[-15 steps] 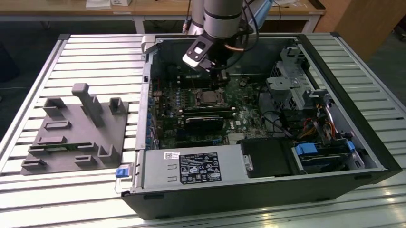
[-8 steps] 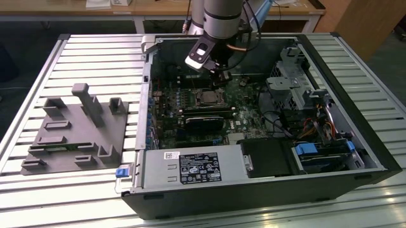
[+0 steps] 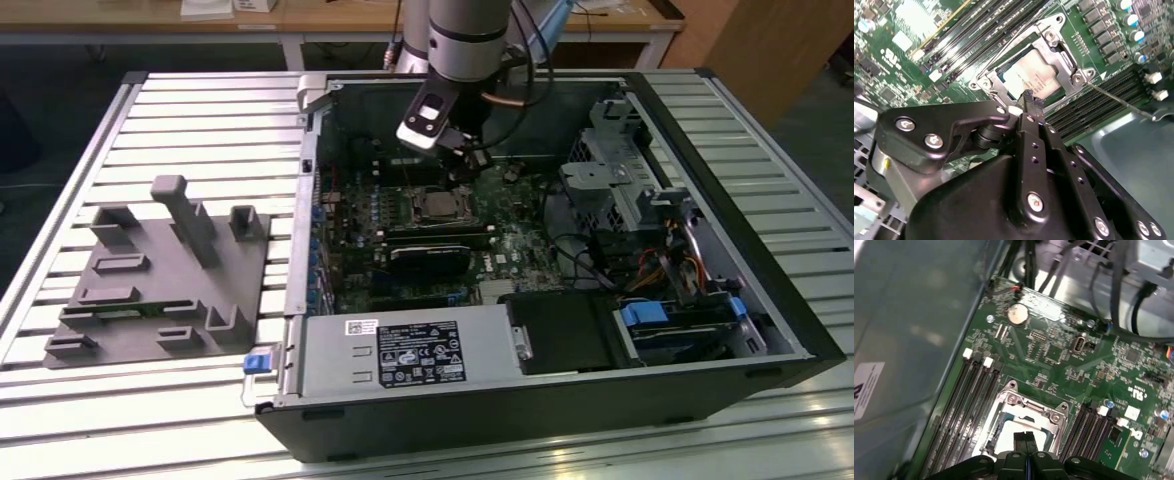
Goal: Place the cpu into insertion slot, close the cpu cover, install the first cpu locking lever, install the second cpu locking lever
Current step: 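Close the cpu cover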
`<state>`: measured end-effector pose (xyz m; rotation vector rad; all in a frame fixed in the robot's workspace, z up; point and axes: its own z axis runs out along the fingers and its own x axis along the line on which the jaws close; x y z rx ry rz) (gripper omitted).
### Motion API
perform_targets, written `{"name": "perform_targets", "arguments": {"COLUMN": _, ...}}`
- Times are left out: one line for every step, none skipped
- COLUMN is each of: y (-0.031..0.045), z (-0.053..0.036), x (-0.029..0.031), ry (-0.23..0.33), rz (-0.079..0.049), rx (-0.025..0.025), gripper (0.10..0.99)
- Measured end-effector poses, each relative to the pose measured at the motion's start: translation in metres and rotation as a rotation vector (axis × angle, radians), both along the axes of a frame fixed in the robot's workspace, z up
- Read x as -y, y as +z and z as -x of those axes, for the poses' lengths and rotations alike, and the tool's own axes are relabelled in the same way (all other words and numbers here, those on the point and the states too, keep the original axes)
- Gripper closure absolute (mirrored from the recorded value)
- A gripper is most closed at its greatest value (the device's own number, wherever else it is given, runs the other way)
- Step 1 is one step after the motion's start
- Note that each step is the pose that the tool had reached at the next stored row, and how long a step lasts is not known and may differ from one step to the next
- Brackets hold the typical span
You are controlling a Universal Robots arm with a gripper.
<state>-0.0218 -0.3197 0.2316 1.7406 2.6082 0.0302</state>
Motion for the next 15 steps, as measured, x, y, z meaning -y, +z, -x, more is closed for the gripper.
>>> {"name": "perform_targets", "arguments": {"y": 0.0000, "z": 0.0000, "x": 0.0000, "ry": 0.015, "rz": 0.000, "rx": 0.0000, "gripper": 0.980}}
{"name": "perform_targets", "arguments": {"y": -0.0001, "z": 0.0000, "x": 0.0000, "ry": 0.031, "rz": 0.000, "rx": 0.0000, "gripper": 0.980}}
{"name": "perform_targets", "arguments": {"y": -0.0001, "z": 0.0000, "x": 0.0000, "ry": 0.047, "rz": 0.000, "rx": 0.0000, "gripper": 0.980}}
{"name": "perform_targets", "arguments": {"y": -0.0001, "z": 0.0000, "x": 0.0000, "ry": 0.064, "rz": 0.000, "rx": 0.0000, "gripper": 0.980}}
{"name": "perform_targets", "arguments": {"y": -0.0002, "z": 0.0000, "x": 0.0000, "ry": 0.080, "rz": 0.000, "rx": 0.0000, "gripper": 0.980}}
{"name": "perform_targets", "arguments": {"y": -0.0002, "z": 0.0000, "x": 0.0000, "ry": 0.097, "rz": 0.000, "rx": 0.0000, "gripper": 0.980}}
{"name": "perform_targets", "arguments": {"y": -0.0002, "z": 0.0000, "x": 0.0000, "ry": 0.114, "rz": 0.000, "rx": 0.0000, "gripper": 0.980}}
{"name": "perform_targets", "arguments": {"y": -0.0003, "z": 0.0000, "x": 0.0000, "ry": 0.134, "rz": 0.000, "rx": 0.0000, "gripper": 0.980}}
{"name": "perform_targets", "arguments": {"y": -0.0003, "z": 0.0000, "x": 0.0000, "ry": 0.151, "rz": 0.000, "rx": 0.0000, "gripper": 0.980}}
{"name": "perform_targets", "arguments": {"y": -0.0004, "z": 0.0000, "x": 0.0000, "ry": 0.168, "rz": 0.000, "rx": 0.0000, "gripper": 0.980}}
{"name": "perform_targets", "arguments": {"y": -0.0004, "z": 0.0000, "x": 0.0000, "ry": 0.186, "rz": 0.000, "rx": -0.0001, "gripper": 0.980}}
{"name": "perform_targets", "arguments": {"y": -0.0004, "z": 0.0000, "x": 0.0000, "ry": 0.203, "rz": 0.000, "rx": -0.0001, "gripper": 0.980}}
{"name": "perform_targets", "arguments": {"y": -0.0005, "z": 0.0000, "x": 0.0000, "ry": 0.221, "rz": 0.000, "rx": -0.0001, "gripper": 0.980}}
{"name": "perform_targets", "arguments": {"y": -0.0006, "z": 0.0000, "x": 0.0000, "ry": 0.240, "rz": 0.000, "rx": 0.0000, "gripper": 0.980}}
{"name": "perform_targets", "arguments": {"y": -0.0006, "z": 0.0000, "x": 0.0000, "ry": 0.257, "rz": 0.000, "rx": 0.0000, "gripper": 0.980}}
